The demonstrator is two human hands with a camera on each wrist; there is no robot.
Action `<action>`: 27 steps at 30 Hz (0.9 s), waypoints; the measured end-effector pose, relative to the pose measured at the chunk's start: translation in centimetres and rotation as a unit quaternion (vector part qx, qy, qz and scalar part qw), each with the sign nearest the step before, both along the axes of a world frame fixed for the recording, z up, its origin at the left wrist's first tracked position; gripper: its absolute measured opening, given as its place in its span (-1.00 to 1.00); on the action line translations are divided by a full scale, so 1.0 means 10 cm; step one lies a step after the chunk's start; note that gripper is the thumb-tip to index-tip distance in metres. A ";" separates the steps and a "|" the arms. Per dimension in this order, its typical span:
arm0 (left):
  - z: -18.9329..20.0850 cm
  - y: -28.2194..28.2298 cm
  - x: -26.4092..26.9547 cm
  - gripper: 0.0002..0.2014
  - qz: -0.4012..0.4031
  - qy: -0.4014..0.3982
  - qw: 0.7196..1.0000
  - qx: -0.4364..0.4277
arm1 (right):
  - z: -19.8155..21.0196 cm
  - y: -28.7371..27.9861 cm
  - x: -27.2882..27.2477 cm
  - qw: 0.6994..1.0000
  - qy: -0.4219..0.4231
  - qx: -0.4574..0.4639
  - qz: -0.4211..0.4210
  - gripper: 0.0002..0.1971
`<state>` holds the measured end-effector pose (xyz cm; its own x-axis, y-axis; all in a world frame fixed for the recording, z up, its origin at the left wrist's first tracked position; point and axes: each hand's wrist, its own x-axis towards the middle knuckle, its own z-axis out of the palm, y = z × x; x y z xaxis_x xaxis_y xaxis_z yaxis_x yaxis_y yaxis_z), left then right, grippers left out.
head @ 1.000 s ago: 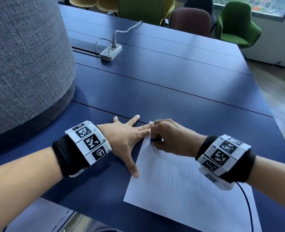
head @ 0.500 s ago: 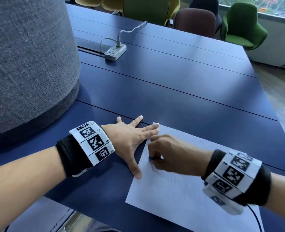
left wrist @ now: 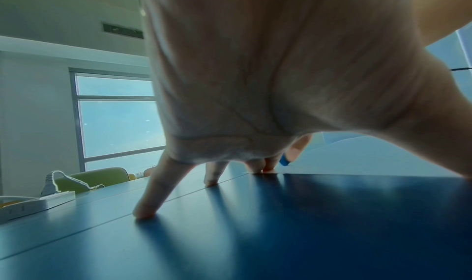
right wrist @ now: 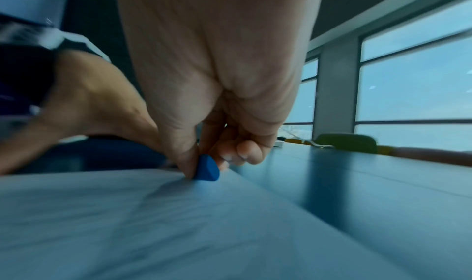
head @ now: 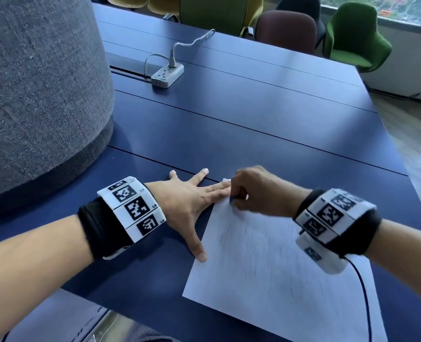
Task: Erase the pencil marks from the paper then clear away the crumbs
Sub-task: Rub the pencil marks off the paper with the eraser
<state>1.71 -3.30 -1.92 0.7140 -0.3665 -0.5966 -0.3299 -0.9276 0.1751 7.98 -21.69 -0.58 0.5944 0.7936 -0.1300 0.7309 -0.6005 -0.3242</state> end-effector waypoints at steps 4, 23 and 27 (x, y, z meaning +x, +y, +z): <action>0.01 -0.01 0.00 0.42 0.000 0.000 1.000 0.006 | -0.03 -0.02 -0.03 1.000 0.002 0.002 -0.019 -0.91; -0.01 0.00 0.00 0.42 -0.005 0.005 1.000 0.013 | -0.05 0.00 -0.33 0.998 0.046 0.024 0.038 -0.93; -0.03 0.00 0.01 0.42 -0.003 0.009 1.000 0.025 | -0.05 0.00 -0.54 0.992 0.092 -0.011 0.084 -0.97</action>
